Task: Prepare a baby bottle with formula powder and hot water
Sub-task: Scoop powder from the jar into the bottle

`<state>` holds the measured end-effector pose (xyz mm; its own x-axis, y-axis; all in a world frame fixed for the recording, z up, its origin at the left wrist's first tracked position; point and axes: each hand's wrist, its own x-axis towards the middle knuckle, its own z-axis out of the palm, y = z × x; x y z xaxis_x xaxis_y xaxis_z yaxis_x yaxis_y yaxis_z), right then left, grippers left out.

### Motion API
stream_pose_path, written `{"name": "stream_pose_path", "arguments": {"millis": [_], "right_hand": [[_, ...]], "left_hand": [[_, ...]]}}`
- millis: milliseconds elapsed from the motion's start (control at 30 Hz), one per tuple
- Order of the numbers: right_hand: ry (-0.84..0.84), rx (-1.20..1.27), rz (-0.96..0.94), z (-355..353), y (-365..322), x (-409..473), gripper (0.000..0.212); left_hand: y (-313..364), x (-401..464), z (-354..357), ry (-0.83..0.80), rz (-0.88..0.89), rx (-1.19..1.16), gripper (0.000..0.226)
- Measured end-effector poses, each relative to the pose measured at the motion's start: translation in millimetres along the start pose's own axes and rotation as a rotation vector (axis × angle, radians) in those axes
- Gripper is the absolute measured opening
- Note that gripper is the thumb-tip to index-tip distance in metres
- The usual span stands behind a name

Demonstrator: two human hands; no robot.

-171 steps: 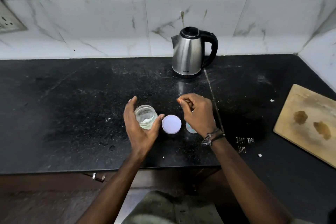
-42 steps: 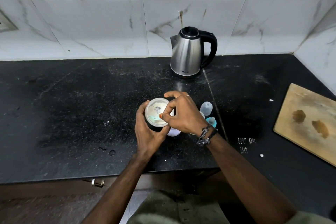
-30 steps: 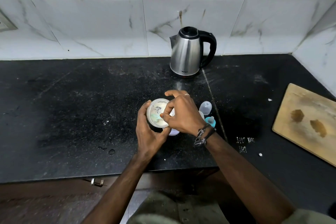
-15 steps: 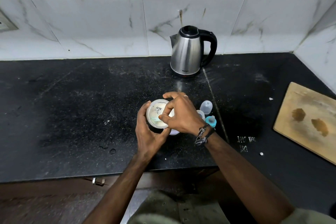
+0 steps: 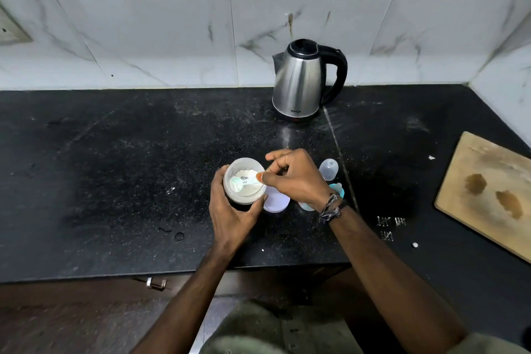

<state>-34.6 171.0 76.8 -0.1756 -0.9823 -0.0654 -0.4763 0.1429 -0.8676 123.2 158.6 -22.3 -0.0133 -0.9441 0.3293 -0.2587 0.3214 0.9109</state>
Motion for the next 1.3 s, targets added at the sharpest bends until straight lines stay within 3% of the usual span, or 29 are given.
{"name": "stream_pose_path", "arguments": {"millis": [367, 567, 733, 933, 1300], "right_hand": [[0.036, 0.110, 0.050, 8, 17, 7, 0.026], [0.046, 0.151, 0.097, 14, 26, 10, 0.019], [0.059, 0.098, 0.075, 18, 26, 10, 0.026], [0.069, -0.049, 0.036, 23, 28, 9, 0.011], [0.068, -0.069, 0.023, 25, 27, 11, 0.012]], "left_hand": [[-10, -5, -7, 0.038, -0.098, 0.010, 0.092], [-26, -9, -11, 0.006, -0.143, 0.035, 0.096], [-29, -11, -14, -0.027, -0.161, 0.017, 0.094], [-29, -11, -14, -0.046, -0.161, 0.026, 0.090], [-32, -11, -14, -0.060, -0.158, 0.076, 0.089]]}}
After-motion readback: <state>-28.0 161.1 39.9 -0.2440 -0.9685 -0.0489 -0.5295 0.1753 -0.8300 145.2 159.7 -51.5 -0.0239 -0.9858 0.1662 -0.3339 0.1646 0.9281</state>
